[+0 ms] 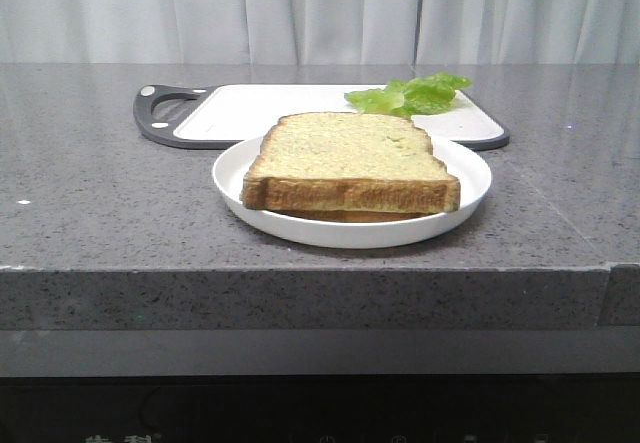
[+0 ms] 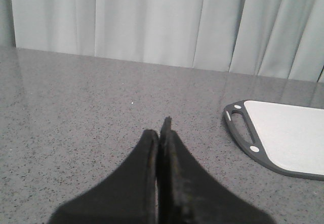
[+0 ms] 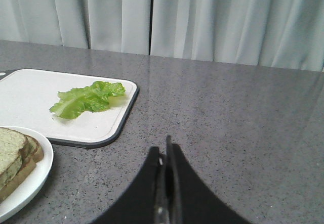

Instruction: Left arm grabs bread, right arm adds lettuce

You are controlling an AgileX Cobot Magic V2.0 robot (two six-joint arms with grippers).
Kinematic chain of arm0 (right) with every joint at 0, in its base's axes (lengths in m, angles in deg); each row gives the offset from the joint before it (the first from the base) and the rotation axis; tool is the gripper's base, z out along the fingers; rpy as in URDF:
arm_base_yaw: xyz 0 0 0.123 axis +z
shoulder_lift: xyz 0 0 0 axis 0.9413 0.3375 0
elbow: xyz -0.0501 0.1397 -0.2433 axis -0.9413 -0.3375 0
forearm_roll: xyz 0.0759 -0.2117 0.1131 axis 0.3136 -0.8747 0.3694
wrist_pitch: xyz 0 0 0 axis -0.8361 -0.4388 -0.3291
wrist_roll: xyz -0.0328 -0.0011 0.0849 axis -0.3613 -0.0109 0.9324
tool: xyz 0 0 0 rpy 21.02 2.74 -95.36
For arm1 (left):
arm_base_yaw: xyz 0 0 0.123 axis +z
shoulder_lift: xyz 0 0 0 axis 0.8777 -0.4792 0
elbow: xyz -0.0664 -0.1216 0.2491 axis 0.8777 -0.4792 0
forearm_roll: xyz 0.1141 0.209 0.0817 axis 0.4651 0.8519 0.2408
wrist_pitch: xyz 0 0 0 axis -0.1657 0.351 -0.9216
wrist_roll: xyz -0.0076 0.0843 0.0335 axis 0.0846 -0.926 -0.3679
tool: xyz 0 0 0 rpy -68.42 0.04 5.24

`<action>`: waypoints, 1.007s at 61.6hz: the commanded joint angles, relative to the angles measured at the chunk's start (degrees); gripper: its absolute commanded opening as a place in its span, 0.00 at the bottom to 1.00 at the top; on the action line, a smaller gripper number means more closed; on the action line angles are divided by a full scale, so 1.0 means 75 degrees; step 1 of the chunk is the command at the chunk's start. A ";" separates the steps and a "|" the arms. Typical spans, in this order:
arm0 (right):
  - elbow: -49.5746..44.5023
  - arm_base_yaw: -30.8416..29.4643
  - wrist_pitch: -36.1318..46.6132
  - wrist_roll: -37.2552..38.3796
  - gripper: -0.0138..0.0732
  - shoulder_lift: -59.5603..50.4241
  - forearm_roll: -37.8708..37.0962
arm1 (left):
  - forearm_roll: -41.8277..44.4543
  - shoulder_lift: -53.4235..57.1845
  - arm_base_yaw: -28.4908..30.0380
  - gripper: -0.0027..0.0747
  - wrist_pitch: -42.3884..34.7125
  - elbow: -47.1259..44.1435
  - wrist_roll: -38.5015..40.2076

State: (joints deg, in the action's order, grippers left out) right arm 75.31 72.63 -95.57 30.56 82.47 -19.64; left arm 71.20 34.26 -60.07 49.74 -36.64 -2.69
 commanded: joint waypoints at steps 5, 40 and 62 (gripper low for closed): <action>0.0639 -0.0046 0.0410 0.0000 0.08 0.0729 0.0020 | -0.0019 -0.0887 -0.0057 0.01 -0.0374 0.0552 0.0038; 0.0615 -0.0046 0.0464 0.0000 0.91 0.0733 0.0020 | -0.0759 -0.0957 -0.0093 0.82 -0.0593 0.0596 0.0038; 0.0615 -0.0046 0.0464 0.0000 0.91 0.0733 0.0020 | -0.1733 -0.3151 -0.2172 0.82 0.1289 0.2343 0.0038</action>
State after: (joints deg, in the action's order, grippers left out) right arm 77.97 72.63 -96.51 30.56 87.09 -19.64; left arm 60.39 15.10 -72.19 60.32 -23.86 -2.69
